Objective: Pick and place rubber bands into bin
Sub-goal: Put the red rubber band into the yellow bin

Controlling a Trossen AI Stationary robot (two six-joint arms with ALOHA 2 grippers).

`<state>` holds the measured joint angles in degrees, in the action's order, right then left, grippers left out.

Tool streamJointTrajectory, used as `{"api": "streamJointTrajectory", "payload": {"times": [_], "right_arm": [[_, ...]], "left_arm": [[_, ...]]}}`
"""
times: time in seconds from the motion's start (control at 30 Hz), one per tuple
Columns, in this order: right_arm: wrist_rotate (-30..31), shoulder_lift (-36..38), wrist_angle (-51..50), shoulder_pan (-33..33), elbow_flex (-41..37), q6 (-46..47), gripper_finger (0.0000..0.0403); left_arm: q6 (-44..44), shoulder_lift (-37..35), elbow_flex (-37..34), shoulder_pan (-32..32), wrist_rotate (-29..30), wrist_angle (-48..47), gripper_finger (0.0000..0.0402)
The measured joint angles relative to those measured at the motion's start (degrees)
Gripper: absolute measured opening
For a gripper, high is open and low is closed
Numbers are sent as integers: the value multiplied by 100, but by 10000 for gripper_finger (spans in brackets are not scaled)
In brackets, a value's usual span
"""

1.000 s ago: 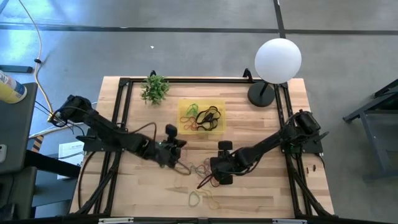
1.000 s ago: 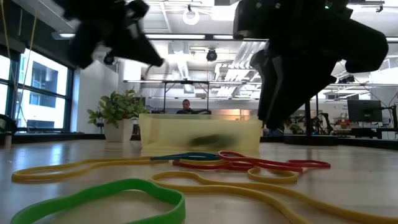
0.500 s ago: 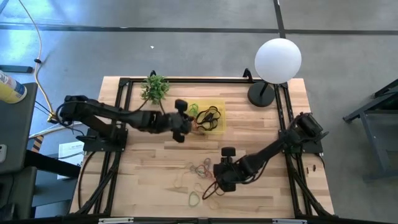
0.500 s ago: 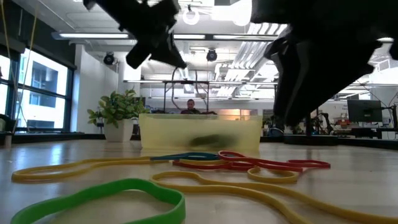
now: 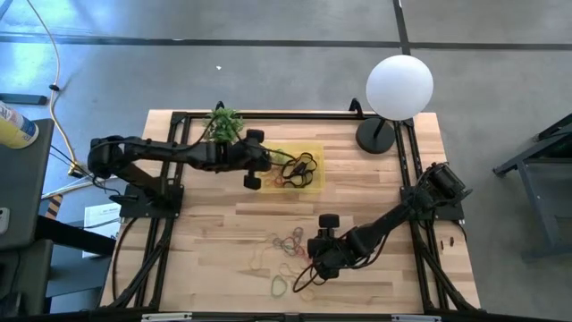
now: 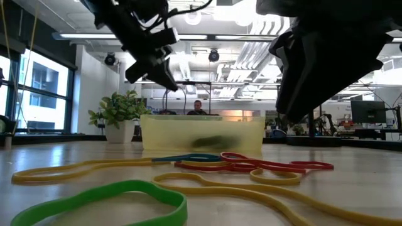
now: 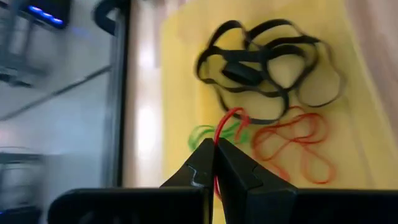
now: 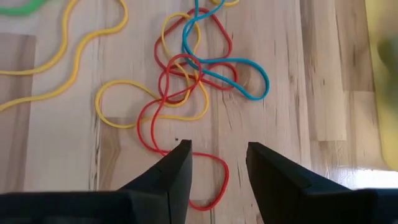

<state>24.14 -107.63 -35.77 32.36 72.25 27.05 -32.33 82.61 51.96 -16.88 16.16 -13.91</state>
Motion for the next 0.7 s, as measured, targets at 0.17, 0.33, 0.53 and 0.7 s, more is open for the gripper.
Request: {"api": "streamJointTrajectory", "payload": {"times": [0.17,0.33,0.53,0.7], "right_arm": [[-2,0,4,-8,0,0,140],[-1,0,7,-11,0,0,141],[-2,0,6,-20,0,0,139],[-69,-16,1,-78,0,-21,138]], "left_arm": [[154,0,-187,-80,-350,-2,16],[154,0,-320,-73,-359,2,65],[154,0,-362,-75,-510,62,128],[168,-11,-362,179,-1161,261,159]]}}
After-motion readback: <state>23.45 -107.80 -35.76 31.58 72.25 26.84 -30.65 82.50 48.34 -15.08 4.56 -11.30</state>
